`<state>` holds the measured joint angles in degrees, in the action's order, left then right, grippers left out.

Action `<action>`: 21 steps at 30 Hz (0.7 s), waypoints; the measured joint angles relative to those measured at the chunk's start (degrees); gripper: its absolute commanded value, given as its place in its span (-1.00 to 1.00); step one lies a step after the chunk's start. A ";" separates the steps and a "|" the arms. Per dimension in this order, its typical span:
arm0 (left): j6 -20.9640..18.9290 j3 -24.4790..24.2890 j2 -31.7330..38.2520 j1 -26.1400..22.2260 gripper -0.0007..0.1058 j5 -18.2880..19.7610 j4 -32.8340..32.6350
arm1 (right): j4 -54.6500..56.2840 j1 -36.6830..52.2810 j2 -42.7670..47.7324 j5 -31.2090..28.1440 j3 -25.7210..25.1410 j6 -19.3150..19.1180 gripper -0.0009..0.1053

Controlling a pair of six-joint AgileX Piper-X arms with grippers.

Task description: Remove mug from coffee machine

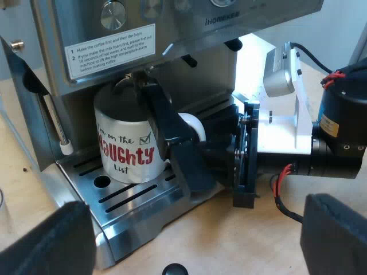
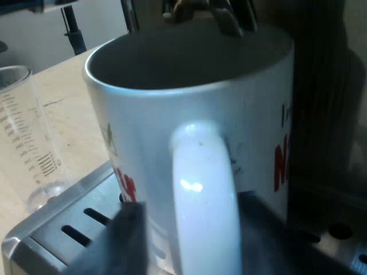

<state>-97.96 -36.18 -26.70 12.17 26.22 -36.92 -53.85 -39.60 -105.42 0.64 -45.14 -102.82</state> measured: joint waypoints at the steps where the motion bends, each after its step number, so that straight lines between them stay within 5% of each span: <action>1: 0.00 0.00 0.00 0.00 0.65 0.00 0.00 | 0.00 0.00 0.00 0.00 0.00 0.00 -0.71; 6: 0.00 0.00 0.00 0.00 0.65 0.00 0.00 | 0.00 0.00 0.00 -0.11 -0.11 -0.36 -0.98; 21: 0.00 0.00 0.00 0.00 0.65 0.00 0.00 | 0.00 0.00 0.00 -0.12 -0.07 -1.24 -0.98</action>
<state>-97.96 -36.18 -26.70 12.17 26.22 -36.92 -53.85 -39.60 -105.42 0.52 -45.21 -104.06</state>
